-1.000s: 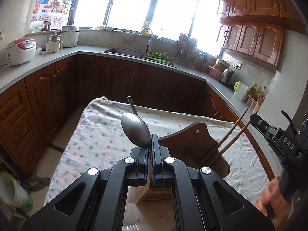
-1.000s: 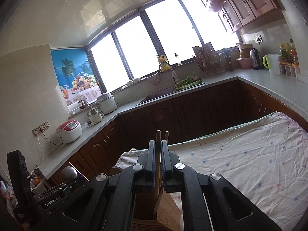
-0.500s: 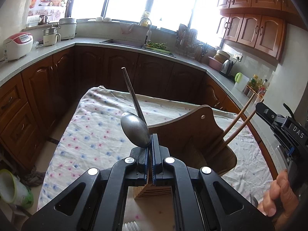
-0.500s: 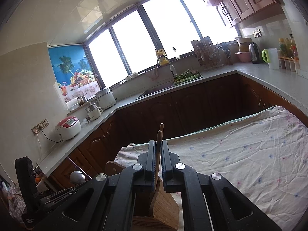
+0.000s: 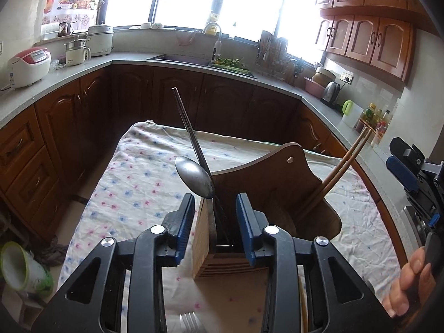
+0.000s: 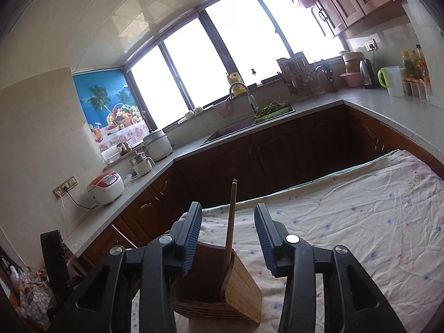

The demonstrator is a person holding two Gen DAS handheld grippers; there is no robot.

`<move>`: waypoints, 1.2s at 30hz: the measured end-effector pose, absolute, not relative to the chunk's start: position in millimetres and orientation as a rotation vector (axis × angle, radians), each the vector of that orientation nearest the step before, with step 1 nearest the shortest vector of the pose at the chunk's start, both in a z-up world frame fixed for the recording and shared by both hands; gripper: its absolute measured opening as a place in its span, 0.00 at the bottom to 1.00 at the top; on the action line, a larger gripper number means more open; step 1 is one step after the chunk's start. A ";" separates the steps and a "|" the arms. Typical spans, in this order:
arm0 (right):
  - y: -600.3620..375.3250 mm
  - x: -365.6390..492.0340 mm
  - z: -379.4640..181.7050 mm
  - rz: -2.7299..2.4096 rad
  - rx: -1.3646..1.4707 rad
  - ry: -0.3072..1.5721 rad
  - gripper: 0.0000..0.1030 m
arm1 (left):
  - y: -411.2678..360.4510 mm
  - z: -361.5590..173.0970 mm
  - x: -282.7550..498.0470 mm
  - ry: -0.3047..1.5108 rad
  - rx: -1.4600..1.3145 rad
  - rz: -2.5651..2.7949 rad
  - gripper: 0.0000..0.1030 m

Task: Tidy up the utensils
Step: 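Open the left tool to drop the spoon while the right tool releases the chopstick into the holder, then withdraw both open tools from the holder toward the remaining chopsticks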

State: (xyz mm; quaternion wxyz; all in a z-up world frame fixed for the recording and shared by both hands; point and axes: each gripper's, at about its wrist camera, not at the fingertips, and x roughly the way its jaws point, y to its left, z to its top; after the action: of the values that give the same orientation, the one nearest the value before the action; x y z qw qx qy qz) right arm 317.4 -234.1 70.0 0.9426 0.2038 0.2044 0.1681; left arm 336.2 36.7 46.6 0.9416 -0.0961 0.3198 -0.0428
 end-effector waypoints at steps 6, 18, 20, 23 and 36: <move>-243.6 298.2 64.3 0.340 0.426 0.408 0.86 | 36.7 48.6 318.0 0.648 -0.203 -0.069 0.62; -245.3 235.1 51.9 0.214 0.228 0.464 1.00 | 36.7 48.2 244.7 0.620 -0.215 -0.050 0.75; -250.2 223.9 46.5 0.246 0.233 0.482 1.00 | 34.5 45.7 235.5 0.631 -0.217 -0.060 0.75; -259.3 204.6 41.3 0.213 0.223 0.488 1.00 | 29.6 40.5 220.5 0.647 -0.214 -0.070 0.76; -281.7 157.3 6.9 0.116 0.156 0.637 1.00 | 4.4 10.5 187.0 0.760 -0.205 -0.129 0.76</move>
State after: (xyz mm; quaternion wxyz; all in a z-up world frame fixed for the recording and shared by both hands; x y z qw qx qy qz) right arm 157.3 -281.7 6.9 0.9450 0.0767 0.3129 0.0570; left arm 187.0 4.4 10.5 0.9216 -0.1000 0.3698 -0.0628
